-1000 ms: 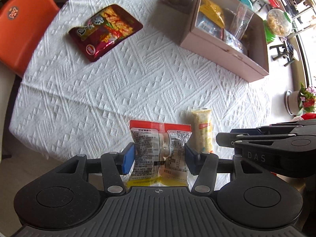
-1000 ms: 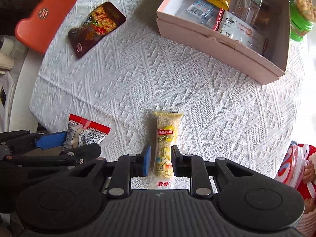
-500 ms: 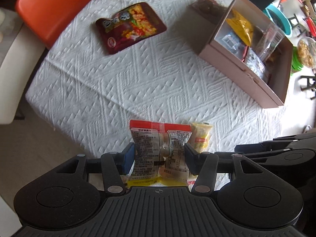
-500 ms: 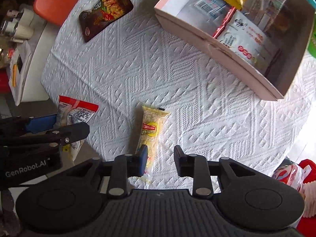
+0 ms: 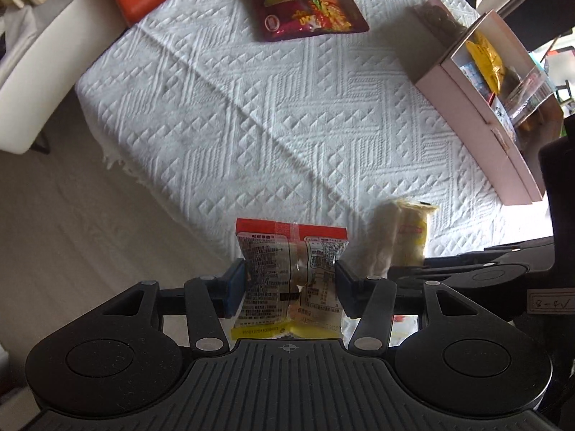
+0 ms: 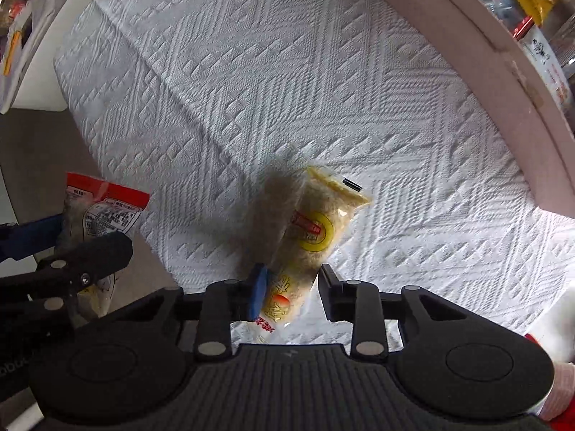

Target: Organize snacks

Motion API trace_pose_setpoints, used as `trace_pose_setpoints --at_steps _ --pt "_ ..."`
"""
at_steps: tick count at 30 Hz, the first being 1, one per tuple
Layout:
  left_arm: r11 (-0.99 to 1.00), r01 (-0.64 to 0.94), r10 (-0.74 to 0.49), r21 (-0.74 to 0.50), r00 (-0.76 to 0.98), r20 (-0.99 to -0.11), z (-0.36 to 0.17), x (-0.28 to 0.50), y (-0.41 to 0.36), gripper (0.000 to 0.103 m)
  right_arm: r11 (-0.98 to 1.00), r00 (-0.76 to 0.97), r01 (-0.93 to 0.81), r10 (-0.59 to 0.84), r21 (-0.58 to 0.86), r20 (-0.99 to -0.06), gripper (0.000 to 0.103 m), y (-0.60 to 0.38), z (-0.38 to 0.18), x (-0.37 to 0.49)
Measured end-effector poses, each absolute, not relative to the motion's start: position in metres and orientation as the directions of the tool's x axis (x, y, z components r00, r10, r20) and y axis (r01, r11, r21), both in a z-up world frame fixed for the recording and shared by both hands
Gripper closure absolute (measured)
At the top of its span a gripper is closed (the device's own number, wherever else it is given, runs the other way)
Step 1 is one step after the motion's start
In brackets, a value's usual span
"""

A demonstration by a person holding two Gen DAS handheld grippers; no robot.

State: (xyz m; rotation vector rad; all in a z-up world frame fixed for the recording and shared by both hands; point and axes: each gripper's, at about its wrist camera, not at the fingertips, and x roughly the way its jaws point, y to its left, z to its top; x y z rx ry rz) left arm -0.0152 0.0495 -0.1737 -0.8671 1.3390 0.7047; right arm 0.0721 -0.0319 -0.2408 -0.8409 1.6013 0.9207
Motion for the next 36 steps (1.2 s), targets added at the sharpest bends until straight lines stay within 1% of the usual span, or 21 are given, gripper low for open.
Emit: trace_pose_setpoints --at_steps 2,4,7,9,10,11,14,16,18,19,20,21,22,23,24,26,28,30,31,34,36 --pt "0.515 -0.845 -0.066 -0.148 0.133 -0.989 -0.174 -0.012 0.042 0.046 0.451 -0.170 -0.884 -0.072 0.120 -0.983 0.078 -0.040 -0.232 0.079" --pt "0.504 -0.845 -0.076 -0.178 0.162 -0.984 -0.172 -0.007 0.038 0.046 0.453 -0.163 -0.884 -0.063 0.118 -0.985 0.080 -0.050 -0.218 0.091" --pt "0.455 -0.847 -0.086 -0.276 0.267 -0.960 -0.162 0.003 0.033 0.046 0.436 -0.162 -0.890 -0.026 0.135 -0.986 0.082 -0.067 -0.197 0.112" --pt "0.438 -0.852 -0.061 -0.285 0.288 -0.956 -0.154 0.015 0.031 0.046 0.430 -0.174 -0.889 -0.005 0.155 -0.985 0.086 -0.074 -0.185 0.129" --pt "0.431 -0.860 -0.044 -0.275 0.284 -0.958 -0.151 0.022 0.030 0.046 0.427 -0.188 -0.887 0.016 0.177 -0.982 0.094 -0.077 -0.178 0.141" --pt "0.418 -0.866 -0.036 -0.273 0.284 -0.958 -0.147 0.030 0.030 0.046 0.421 -0.203 -0.885 0.036 0.200 -0.978 0.099 -0.079 -0.173 0.151" --pt "0.409 -0.868 -0.029 -0.282 0.296 -0.955 -0.138 0.058 0.030 0.046 0.413 -0.216 -0.880 0.093 0.235 -0.972 0.099 -0.084 -0.151 0.176" --pt "0.429 -0.868 -0.007 -0.249 0.273 -0.962 -0.132 0.075 0.028 0.046 0.386 -0.237 -0.882 0.132 0.270 -0.962 0.099 -0.084 -0.137 0.195" --pt "0.438 -0.874 0.013 -0.211 0.241 -0.970 -0.130 0.087 0.026 0.046 0.322 -0.242 -0.908 0.121 0.269 -0.963 0.098 -0.083 -0.136 0.201" --pt "0.437 -0.879 0.021 -0.189 0.220 -0.975 -0.131 0.089 0.025 0.046 0.289 -0.233 -0.922 0.112 0.256 -0.966 0.094 -0.084 -0.140 0.200" --pt "0.434 -0.884 0.025 -0.172 0.203 -0.979 -0.132 0.091 0.024 0.046 0.258 -0.224 -0.935 0.102 0.243 -0.969 0.083 -0.085 -0.148 0.195" --pt "0.429 -0.891 0.027 -0.150 0.178 -0.984 -0.136 0.090 0.023 0.046 0.232 -0.226 -0.942 0.099 0.244 -0.969 0.076 -0.085 -0.158 0.189" --pt "0.424 -0.897 0.028 -0.127 0.154 -0.988 -0.139 0.088 0.023 0.046 0.203 -0.234 -0.946 0.105 0.252 -0.966 0.062 -0.086 -0.170 0.180" --pt "0.417 -0.902 0.030 -0.109 0.133 -0.991 -0.142 0.084 0.023 0.046 0.179 -0.233 -0.952 0.109 0.250 -0.966 0.053 -0.087 -0.181 0.170" --pt "0.409 -0.907 0.031 -0.095 0.118 -0.993 -0.145 0.081 0.023 0.046 0.162 -0.222 -0.958 0.107 0.237 -0.969 0.052 -0.086 -0.193 0.160" --pt "0.382 -0.921 0.026 -0.083 0.100 -0.995 -0.151 0.072 0.026 0.046 0.129 -0.202 -0.969 0.082 0.212 -0.976 0.052 -0.083 -0.219 0.141" --pt "0.356 -0.930 0.014 -0.095 0.107 -0.994 -0.155 0.067 0.028 0.046 0.082 -0.199 -0.976 0.070 0.204 -0.978 0.052 -0.082 -0.236 0.124" --pt "0.352 -0.929 0.012 -0.112 0.124 -0.992 -0.154 0.068 0.028 0.046 0.032 -0.170 -0.985 0.047 0.171 -0.984 0.063 -0.083 -0.247 0.114" --pt "0.356 -0.927 0.017 -0.117 0.131 -0.991 -0.152 0.071 0.028 0.046 0.012 -0.146 -0.989 0.058 0.147 -0.988 0.075 -0.084 -0.246 0.113" --pt "0.359 -0.922 0.032 -0.145 0.168 -0.985 -0.141 0.084 0.029 0.046 0.017 -0.155 -0.988 0.056 0.156 -0.986 0.075 -0.086 -0.234 0.126" --pt "0.357 -0.914 0.047 -0.196 0.227 -0.973 -0.128 0.096 0.033 0.046 0.047 -0.180 -0.982 0.065 0.183 -0.982 0.075 -0.087 -0.219 0.142"
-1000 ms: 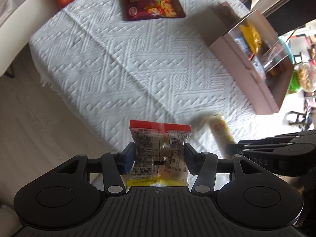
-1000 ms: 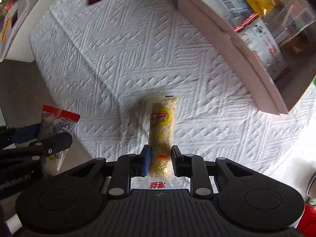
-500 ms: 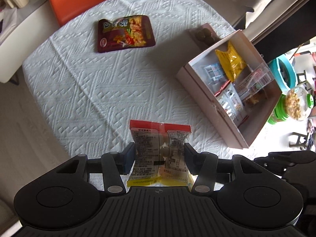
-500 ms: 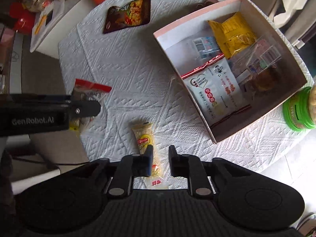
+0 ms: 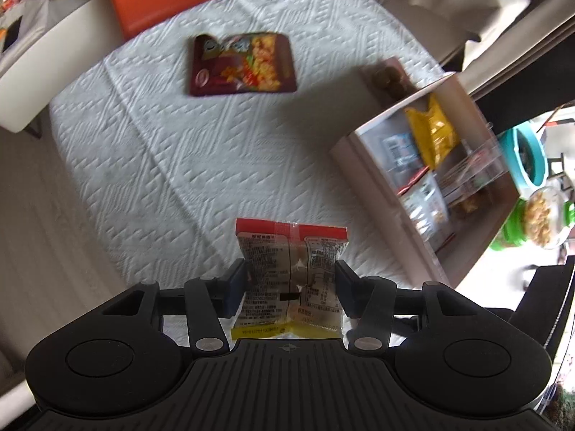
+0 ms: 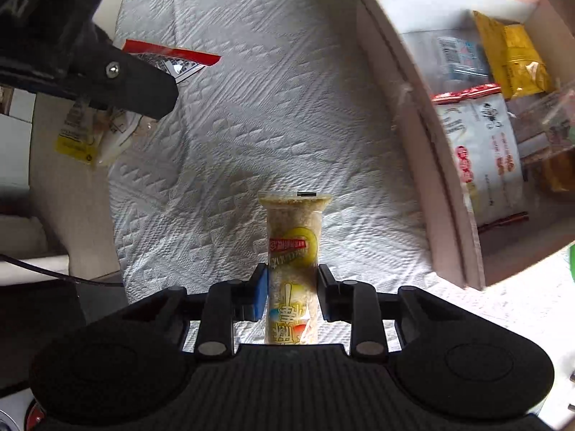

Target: Organize snacks

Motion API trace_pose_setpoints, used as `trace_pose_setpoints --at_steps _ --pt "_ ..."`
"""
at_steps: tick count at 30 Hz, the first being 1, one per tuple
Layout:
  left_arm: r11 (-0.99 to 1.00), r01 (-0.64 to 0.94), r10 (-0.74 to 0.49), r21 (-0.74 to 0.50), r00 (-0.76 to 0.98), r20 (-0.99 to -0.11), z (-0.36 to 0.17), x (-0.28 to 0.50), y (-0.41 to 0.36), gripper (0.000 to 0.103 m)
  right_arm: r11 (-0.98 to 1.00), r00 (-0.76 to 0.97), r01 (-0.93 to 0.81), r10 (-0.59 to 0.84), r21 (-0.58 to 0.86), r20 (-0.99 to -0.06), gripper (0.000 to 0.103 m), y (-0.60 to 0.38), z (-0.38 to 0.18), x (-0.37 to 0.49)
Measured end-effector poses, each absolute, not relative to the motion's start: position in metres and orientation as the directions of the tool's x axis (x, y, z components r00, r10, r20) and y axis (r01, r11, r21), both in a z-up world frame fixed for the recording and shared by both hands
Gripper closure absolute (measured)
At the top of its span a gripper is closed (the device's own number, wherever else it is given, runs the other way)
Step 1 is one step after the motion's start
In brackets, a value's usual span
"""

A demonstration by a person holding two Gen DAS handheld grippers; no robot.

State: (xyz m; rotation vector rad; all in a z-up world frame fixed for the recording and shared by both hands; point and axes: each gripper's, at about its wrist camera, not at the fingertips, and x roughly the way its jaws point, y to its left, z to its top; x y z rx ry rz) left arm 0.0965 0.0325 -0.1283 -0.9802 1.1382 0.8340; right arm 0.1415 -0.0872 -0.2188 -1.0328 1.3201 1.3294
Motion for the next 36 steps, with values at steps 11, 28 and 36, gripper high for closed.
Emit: trace_pose_setpoints --at_steps 11,28,36 --pt "0.476 -0.782 -0.016 -0.403 0.451 -0.892 -0.114 0.234 0.074 0.044 0.140 -0.224 -0.957 0.198 0.254 -0.954 0.075 -0.090 -0.132 0.213" --pt "0.514 -0.688 -0.166 -0.512 0.506 -0.847 -0.170 0.263 0.120 0.044 0.464 -0.064 -0.858 0.329 0.220 -0.942 0.071 -0.065 -0.138 0.293" --pt "0.630 -0.617 -0.051 -0.472 0.574 -0.818 -0.161 0.208 0.184 0.046 0.546 0.058 -0.827 0.324 0.137 -0.944 0.060 -0.042 -0.140 0.277"
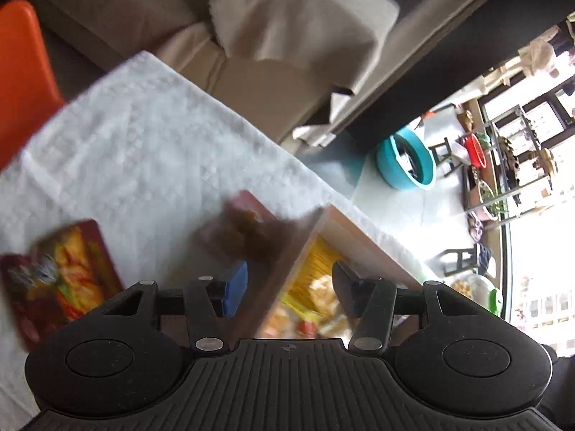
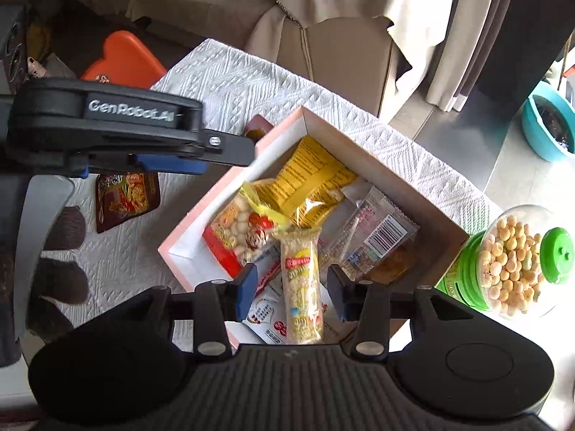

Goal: Organize snacks
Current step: 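Lower both held snacks into the pink box and open both tools, then grasp red spicy strip bag with left tool while right tool reaches candy tray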

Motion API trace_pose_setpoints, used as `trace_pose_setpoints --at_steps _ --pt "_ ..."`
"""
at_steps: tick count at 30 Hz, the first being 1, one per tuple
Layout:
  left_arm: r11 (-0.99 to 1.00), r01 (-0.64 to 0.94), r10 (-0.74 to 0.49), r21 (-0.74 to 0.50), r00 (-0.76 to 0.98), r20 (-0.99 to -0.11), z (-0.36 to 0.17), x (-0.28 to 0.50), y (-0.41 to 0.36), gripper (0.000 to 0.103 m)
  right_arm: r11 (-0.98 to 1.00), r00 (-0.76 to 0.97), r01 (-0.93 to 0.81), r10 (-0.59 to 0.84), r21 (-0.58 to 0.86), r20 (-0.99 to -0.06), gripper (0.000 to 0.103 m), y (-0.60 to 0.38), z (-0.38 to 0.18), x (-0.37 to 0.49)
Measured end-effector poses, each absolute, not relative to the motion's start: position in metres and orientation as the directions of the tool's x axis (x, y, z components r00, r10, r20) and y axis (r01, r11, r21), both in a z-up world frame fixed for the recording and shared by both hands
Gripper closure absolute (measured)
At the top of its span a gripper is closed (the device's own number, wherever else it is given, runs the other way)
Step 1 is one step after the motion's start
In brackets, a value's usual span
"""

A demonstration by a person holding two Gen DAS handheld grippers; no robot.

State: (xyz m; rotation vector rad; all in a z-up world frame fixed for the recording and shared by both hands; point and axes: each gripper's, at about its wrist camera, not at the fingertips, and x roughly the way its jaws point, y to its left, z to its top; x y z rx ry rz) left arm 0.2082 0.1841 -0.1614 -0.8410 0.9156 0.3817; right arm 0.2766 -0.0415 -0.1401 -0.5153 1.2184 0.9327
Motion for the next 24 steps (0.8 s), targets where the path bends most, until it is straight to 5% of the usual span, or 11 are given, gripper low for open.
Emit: trace_pose_setpoints --at_steps 3,9,12,14,16,24 --pt "0.640 -0.630 0.003 -0.439 0.573 -0.819 -0.174 0.166 0.234 0.046 0.506 0.045 -0.848 0.359 0.154 -0.932 0.038 -0.004 -0.133 0.270" --pt "0.658 -0.679 0.061 -0.326 0.479 -0.875 -0.228 0.111 0.298 0.046 0.457 0.052 -0.881 0.353 0.124 -0.934 0.036 0.110 -0.155 0.279" --pt "0.664 -0.647 -0.010 -0.375 0.493 -0.870 -0.242 0.090 0.304 0.057 0.515 0.115 -0.857 0.249 0.031 -0.962 0.042 0.157 -0.203 0.290" --pt "0.720 -0.600 -0.038 -0.348 0.468 -0.883 -0.245 0.083 0.292 0.062 0.553 0.188 -0.832 0.187 -0.055 -0.964 0.058 0.173 -0.228 0.295" --pt "0.749 -0.565 -0.058 -0.347 0.466 -0.883 -0.245 0.071 0.282 0.060 0.597 0.219 -0.797 0.145 -0.092 -0.965 0.062 0.176 -0.242 0.293" --pt "0.663 -0.621 -0.086 -0.417 0.490 -0.867 -0.230 0.023 0.270 0.064 0.535 -0.140 -0.810 0.220 0.239 -0.966 0.063 0.140 -0.247 0.203"
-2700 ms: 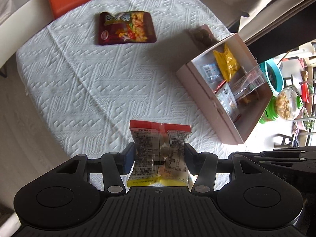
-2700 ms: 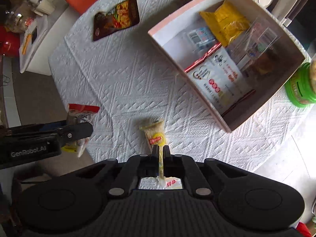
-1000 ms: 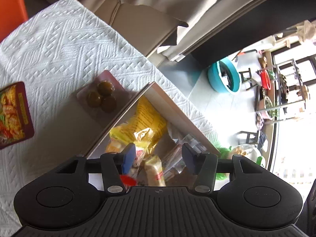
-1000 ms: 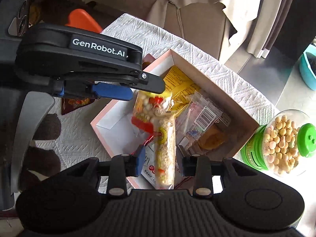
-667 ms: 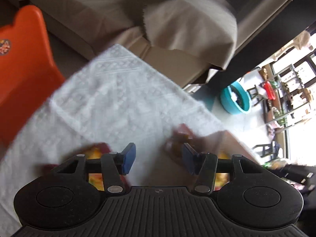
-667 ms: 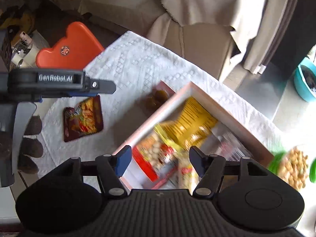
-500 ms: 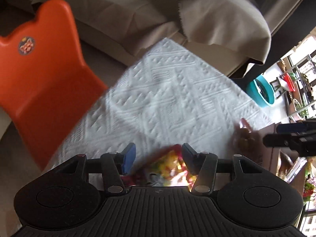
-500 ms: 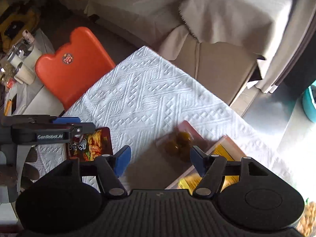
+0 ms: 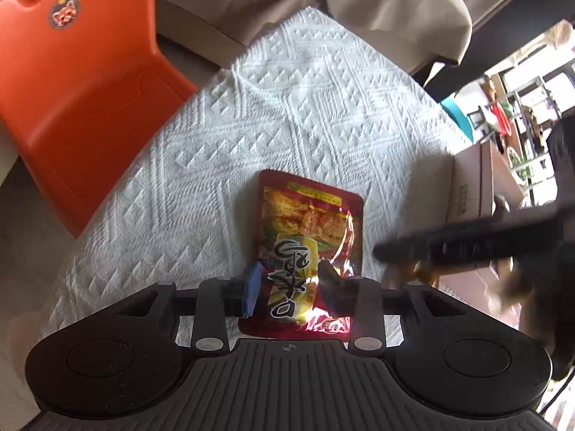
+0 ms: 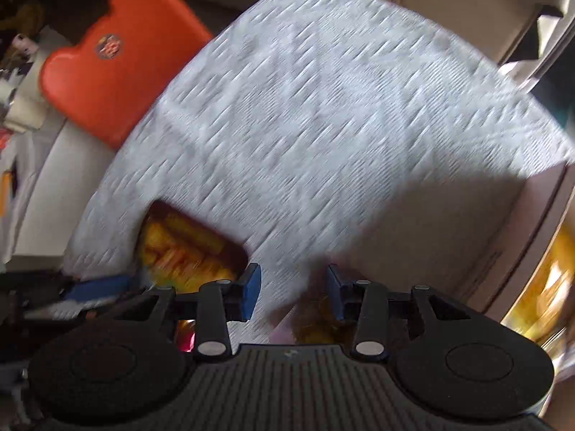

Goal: Organize snacks
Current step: 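Grasp red spicy strip bag with left tool while right tool reaches candy tray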

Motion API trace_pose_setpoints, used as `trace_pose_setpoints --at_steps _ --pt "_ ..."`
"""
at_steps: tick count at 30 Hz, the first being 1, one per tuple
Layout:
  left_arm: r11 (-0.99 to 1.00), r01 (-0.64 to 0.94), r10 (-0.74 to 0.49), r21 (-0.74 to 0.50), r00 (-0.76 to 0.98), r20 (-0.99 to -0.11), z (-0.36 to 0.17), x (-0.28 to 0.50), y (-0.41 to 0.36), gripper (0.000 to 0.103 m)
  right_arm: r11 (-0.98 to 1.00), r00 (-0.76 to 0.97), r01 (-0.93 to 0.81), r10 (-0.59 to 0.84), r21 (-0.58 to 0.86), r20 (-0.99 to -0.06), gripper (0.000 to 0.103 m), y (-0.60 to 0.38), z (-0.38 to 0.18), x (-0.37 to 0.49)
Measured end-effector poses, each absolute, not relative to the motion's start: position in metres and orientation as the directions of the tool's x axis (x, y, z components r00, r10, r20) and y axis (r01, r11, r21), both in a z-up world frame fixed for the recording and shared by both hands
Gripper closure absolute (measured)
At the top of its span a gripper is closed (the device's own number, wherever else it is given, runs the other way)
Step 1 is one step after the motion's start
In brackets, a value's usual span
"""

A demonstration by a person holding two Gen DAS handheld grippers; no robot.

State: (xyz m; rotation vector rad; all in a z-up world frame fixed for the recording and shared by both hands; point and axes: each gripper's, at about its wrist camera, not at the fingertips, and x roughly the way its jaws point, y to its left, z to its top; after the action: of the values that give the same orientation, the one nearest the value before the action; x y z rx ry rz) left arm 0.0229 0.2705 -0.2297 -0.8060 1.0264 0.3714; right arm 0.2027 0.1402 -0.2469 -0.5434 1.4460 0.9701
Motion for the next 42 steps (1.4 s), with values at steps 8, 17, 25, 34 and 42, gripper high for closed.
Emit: trace_pose_setpoints --at_steps 8,17,25,34,42 --pt "0.761 -0.598 0.027 -0.254 0.419 -0.908 -0.227 0.066 0.258 0.063 0.552 -0.059 -0.808 0.271 0.206 -0.961 0.061 0.065 -0.237 0.124" --pt "0.754 -0.574 -0.098 -0.319 0.383 -0.919 -0.248 0.068 0.239 0.052 0.533 -0.027 -0.831 0.245 0.158 -0.969 0.042 0.047 -0.247 0.103" --pt "0.897 -0.410 -0.033 -0.162 0.303 -0.953 -0.248 0.089 0.175 0.021 0.451 0.082 -0.892 0.229 0.031 -0.970 0.049 0.021 -0.247 0.091" --pt "0.795 -0.576 -0.021 -0.191 0.288 -0.957 -0.251 0.085 0.157 0.011 0.513 0.041 -0.855 0.220 0.079 -0.975 0.045 -0.044 -0.246 0.126" --pt "0.850 -0.527 0.080 -0.021 0.168 -0.983 -0.259 0.116 0.133 0.005 0.453 0.037 -0.887 0.260 0.088 -0.965 0.015 -0.050 -0.255 0.111"
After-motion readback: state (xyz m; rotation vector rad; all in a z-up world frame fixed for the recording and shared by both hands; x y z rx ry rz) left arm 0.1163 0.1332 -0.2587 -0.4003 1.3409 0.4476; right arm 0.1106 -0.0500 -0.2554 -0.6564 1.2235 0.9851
